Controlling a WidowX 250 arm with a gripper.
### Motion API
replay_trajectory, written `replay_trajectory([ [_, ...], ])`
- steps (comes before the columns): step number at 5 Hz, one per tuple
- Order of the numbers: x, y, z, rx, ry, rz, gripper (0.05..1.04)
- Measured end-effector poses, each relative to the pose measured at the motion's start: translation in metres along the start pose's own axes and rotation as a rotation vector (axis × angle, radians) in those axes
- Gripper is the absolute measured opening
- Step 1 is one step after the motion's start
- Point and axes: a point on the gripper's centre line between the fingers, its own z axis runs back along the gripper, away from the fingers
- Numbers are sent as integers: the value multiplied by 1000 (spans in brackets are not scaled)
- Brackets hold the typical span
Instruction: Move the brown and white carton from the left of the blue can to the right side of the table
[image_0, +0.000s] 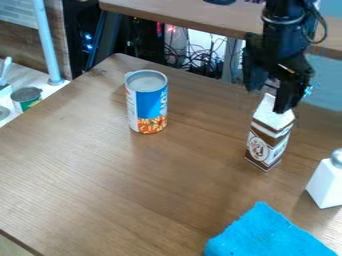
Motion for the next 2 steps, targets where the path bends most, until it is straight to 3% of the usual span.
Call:
replay_trajectory([
  [1,-1,1,13,5,-19,7,1004],
  [2,-9,4,48,24,-40,10,1004],
])
